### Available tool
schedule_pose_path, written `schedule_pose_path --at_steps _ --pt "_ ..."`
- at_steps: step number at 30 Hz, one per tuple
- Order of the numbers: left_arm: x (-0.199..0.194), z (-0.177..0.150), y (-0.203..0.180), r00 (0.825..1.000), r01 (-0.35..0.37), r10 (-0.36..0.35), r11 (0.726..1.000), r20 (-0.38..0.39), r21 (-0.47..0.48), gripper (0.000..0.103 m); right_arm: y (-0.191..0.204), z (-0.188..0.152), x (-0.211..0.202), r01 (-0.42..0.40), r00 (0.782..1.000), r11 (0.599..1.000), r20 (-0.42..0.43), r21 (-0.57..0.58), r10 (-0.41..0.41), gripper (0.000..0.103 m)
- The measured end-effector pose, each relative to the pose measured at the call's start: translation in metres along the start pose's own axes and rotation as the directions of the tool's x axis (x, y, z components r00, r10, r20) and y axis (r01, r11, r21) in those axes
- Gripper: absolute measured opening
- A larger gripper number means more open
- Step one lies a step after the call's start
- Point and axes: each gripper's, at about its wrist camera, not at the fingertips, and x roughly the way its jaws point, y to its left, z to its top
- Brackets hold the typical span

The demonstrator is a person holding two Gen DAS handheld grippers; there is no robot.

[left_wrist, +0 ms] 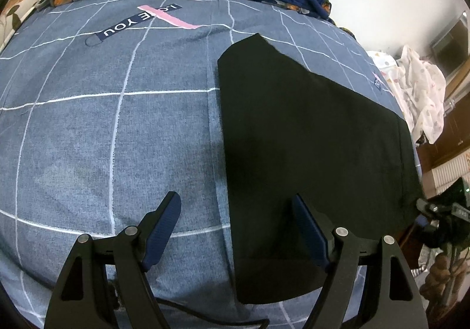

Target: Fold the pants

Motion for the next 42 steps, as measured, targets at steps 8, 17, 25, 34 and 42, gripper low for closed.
schedule_pose_path --at_steps 8,17,25,34,42 --pt "-0.002 0.005 0.011 1.000 -0.010 0.011 0.998 0.019 -0.055 0.078 0.068 0.016 0.008 -0.228 0.973 0.964 0.010 -0.136 0.231 0.019" --pt "0.007 0.005 0.002 1.000 -0.024 0.024 1.000 0.006 -0.009 0.078 -0.036 0.022 0.015 -0.128 0.992 0.988 0.031 0.091 0.126 0.016" --pt "0.005 0.004 0.007 1.000 -0.010 0.010 1.000 0.010 -0.017 0.078 -0.007 0.020 0.005 -0.093 0.994 0.996 0.052 -0.016 0.094 0.016" --pt "0.008 0.004 0.003 0.999 0.045 -0.045 0.998 -0.010 0.036 0.078 -0.018 0.023 0.010 -0.068 0.997 0.998 0.041 0.014 0.068 0.022" --pt "0.010 0.005 0.000 0.998 0.064 -0.063 0.995 -0.021 0.071 0.078 -0.006 0.033 -0.016 0.008 0.994 0.998 0.110 -0.064 -0.001 0.053"
